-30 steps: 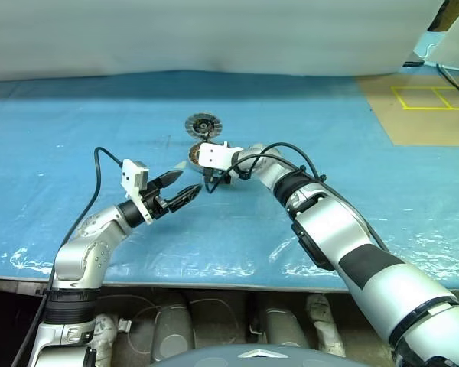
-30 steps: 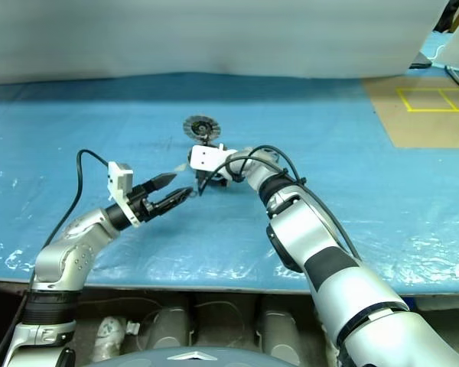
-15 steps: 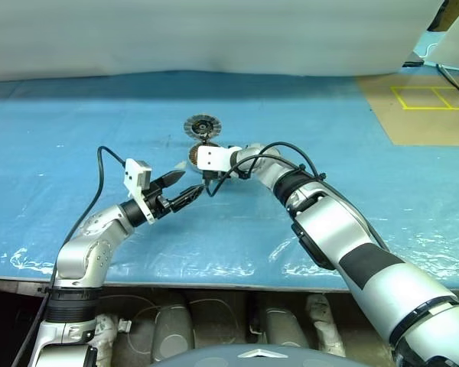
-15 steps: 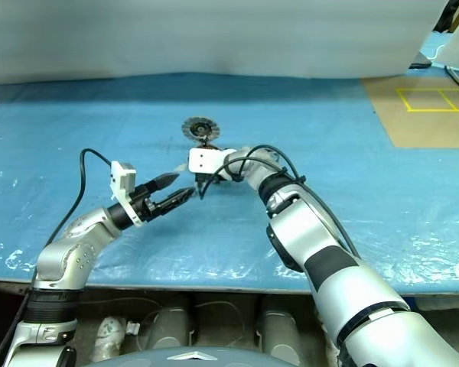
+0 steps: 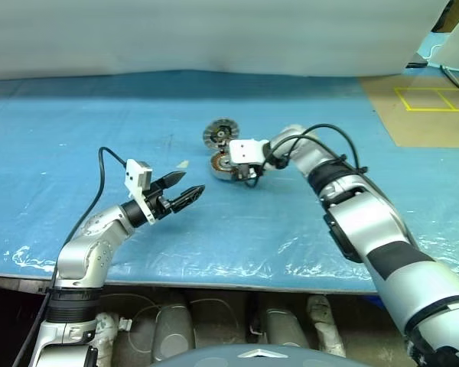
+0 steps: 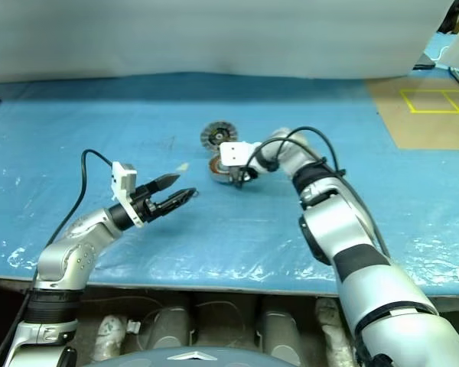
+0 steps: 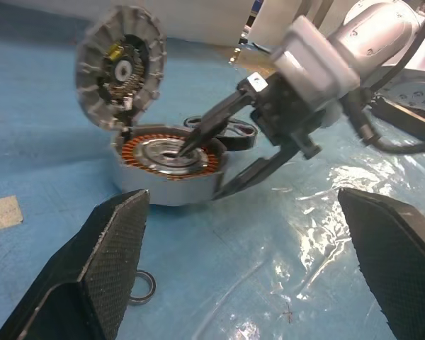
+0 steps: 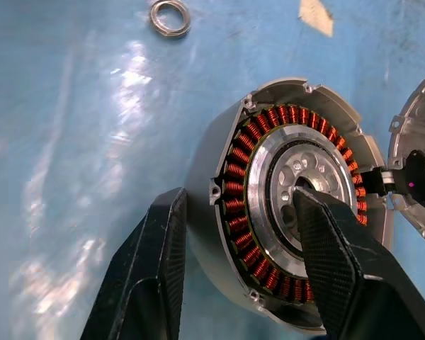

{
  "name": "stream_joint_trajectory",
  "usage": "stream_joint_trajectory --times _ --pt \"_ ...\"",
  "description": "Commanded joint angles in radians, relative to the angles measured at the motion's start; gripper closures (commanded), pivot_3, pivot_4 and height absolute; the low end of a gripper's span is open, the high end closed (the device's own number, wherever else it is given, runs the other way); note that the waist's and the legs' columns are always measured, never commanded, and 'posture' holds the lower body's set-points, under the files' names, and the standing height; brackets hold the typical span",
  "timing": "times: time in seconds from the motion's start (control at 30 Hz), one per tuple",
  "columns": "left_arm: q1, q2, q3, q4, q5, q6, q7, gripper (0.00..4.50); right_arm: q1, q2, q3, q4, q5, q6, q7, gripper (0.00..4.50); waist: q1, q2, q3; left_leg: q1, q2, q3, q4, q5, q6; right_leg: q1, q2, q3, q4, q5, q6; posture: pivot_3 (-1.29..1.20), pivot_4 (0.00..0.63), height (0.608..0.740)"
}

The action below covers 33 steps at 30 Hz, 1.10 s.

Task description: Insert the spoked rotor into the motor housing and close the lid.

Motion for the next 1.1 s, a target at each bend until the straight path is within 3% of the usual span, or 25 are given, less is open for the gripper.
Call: stream_joint_trajectory --times 0.03,0.17,0.33,0.4,0.57,0.7,1.0,1.1 --pt "-0.016 -0.001 0.002 -0.009 -0.017 -0.005 -0.015 0.0 0.157 -0.071 0.006 -0.347 0.093 0.246 0.242 2.57 0.001 0.0 0.0 0.0 0.0 0.0 0.0 0.0 0.0 0.0 0.0 0.0 0.0 0.0 0.0 0.0 0.15 0.74" --pt "-0.027 0.0 -0.015 0.011 -0.012 -0.003 -0.035 0.0 0.346 -0.151 0.022 -0.794 0.124 0.513 0.279 2.57 0.008 -0.001 0.0 0.003 0.0 0.0 -0.001 0.0 0.0 0.003 0.001 0.0 -0.001 0.0 0.0 0.0 0.15 0.74" --pt "-0.053 0.002 -0.026 0.04 -0.012 0.002 -0.053 0.0 0.466 -0.186 0.057 -1.075 0.103 0.781 0.228 2.57 0.014 -0.001 0.0 0.012 0.0 0.0 -0.001 0.0 0.0 0.009 0.002 0.001 -0.002 -0.001 0.001 0.0 0.15 0.74" --pt "-0.06 0.008 -0.032 0.05 -0.009 0.004 -0.066 0.0 0.486 -0.177 0.069 -1.155 0.121 0.892 0.22 2.57 0.016 -0.001 0.0 0.014 0.0 0.0 -0.002 0.0 0.0 0.011 0.001 0.001 -0.002 -0.005 0.008 0.0 0.15 0.74" --pt "-0.085 0.011 -0.036 0.079 -0.001 0.003 -0.078 0.0 0.472 -0.11 0.118 -1.167 0.117 1.065 0.125 2.57 0.013 -0.001 -0.001 0.015 0.0 0.0 -0.003 0.0 0.0 0.012 0.002 0.002 -0.002 -0.005 0.008 0.0 0.15 0.74" --pt "-0.089 0.009 -0.039 0.08 0.0 0.005 -0.081 0.0 0.454 -0.071 0.143 -1.123 0.12 1.091 0.054 2.57 0.01 -0.001 -0.001 0.018 0.0 0.0 -0.003 0.0 -0.001 0.013 0.002 0.003 -0.002 -0.005 0.008 0.0 0.15 0.74" --pt "-0.078 0.015 -0.031 0.07 0.001 -0.001 -0.075 0.0 0.497 -0.175 0.214 -1.169 0.149 0.94 0.069 2.57 0.018 -0.002 -0.001 0.02 0.0 0.0 -0.004 0.0 -0.001 0.017 0.0 0.003 -0.004 -0.005 0.01 0.0 0.15 0.74" --pt "-0.08 0.012 -0.03 0.072 0.002 -0.005 -0.072 0.0 0.485 -0.165 0.22 -1.163 0.151 0.958 0.046 1.54 0.018 -0.002 -0.001 0.02 0.0 0.0 -0.006 0.0 -0.001 0.018 0.0 0.003 -0.007 -0.005 0.01 0.0 0.15 0.74"
